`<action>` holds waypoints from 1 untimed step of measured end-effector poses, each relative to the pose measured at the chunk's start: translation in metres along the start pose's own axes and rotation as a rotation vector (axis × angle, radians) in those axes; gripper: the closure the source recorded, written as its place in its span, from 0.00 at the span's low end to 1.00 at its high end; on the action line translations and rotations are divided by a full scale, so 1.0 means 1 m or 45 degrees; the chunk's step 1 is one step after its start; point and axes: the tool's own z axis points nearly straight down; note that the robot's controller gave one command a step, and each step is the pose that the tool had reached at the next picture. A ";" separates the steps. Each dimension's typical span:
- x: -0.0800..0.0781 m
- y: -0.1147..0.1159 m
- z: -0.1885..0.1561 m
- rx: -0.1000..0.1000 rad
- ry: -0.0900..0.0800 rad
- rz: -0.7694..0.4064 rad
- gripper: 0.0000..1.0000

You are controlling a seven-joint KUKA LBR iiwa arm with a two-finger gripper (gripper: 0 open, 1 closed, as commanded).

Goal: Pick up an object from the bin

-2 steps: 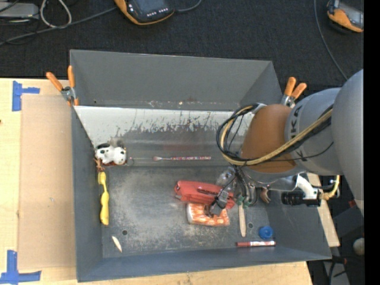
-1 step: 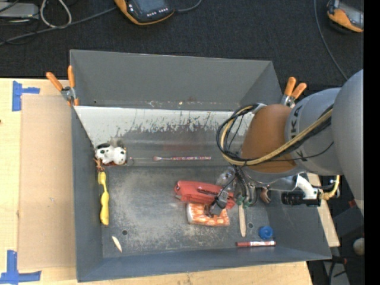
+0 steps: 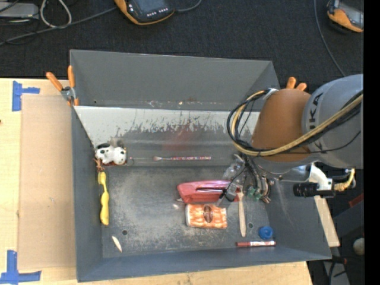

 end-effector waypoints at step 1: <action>-0.002 0.000 -0.059 -0.003 -0.006 -0.003 1.00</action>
Offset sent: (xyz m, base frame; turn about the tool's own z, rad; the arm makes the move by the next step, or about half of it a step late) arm -0.0086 -0.0126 0.1159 -0.0763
